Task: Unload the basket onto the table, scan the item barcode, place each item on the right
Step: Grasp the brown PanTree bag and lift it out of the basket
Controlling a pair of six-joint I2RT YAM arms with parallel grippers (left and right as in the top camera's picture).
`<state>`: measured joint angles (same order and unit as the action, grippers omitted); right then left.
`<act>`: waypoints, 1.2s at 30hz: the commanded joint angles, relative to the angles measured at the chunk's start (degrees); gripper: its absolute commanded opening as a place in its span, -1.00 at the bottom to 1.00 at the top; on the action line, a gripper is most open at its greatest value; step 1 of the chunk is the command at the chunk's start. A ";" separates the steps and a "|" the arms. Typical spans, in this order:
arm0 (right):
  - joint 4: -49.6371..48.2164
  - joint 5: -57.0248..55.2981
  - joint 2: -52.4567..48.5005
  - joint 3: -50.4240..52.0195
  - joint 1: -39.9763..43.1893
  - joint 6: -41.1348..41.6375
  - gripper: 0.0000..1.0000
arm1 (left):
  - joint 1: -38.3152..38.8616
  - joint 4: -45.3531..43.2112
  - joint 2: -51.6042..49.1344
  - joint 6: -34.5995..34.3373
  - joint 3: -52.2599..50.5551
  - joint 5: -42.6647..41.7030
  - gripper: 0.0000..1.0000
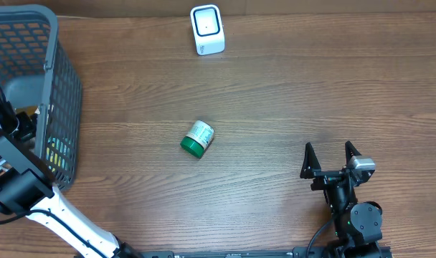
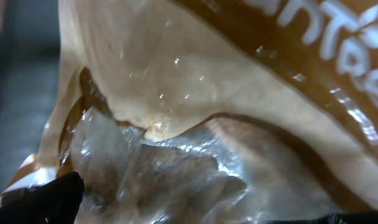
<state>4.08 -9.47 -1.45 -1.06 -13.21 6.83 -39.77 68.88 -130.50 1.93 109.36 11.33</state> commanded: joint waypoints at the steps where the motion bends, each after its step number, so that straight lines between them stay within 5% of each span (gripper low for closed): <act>1: -0.31 -0.81 0.04 0.59 0.02 0.28 1.00 | -0.35 -3.52 -0.87 3.93 -3.69 -1.03 1.00; 7: -0.33 -0.81 0.02 0.59 0.02 0.28 1.00 | -0.35 -9.46 -0.87 5.84 -9.60 -3.45 0.99; 10: -0.31 -0.81 0.02 0.59 0.02 0.28 1.00 | -0.35 -10.78 -0.87 5.79 -11.69 -3.43 0.79; 16: -0.31 -0.81 0.04 0.59 0.02 0.26 1.00 | -0.24 -10.51 -0.87 5.73 -12.13 -3.45 -0.33; 20: -0.33 -0.81 0.04 0.59 0.02 0.26 1.00 | -0.24 -10.43 -0.87 5.51 -12.13 -3.48 -0.90; 28: -0.33 -0.81 0.04 0.59 0.02 0.28 1.00 | 0.15 -8.17 -0.85 2.64 -9.03 -3.48 -0.92; 36: -0.31 -0.81 0.04 0.59 0.02 0.28 1.00 | 1.25 3.76 -0.85 -1.31 7.74 -3.80 -0.92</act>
<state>4.10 -9.45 -1.45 -1.06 -13.21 6.83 -39.33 70.57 -130.39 3.49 110.30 8.34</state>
